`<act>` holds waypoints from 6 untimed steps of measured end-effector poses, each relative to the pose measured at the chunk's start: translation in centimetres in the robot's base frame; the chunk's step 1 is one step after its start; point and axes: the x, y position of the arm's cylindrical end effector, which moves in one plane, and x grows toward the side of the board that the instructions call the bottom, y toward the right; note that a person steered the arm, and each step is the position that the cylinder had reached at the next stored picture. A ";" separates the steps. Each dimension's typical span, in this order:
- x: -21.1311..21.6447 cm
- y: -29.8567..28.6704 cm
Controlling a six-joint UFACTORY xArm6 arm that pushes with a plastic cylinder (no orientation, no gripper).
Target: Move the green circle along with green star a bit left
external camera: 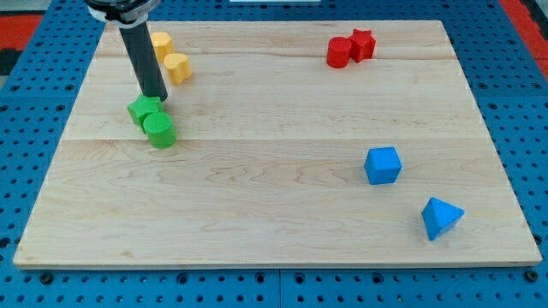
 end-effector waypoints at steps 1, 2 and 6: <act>1.8 0.0; 3.0 1.4; 8.1 -0.8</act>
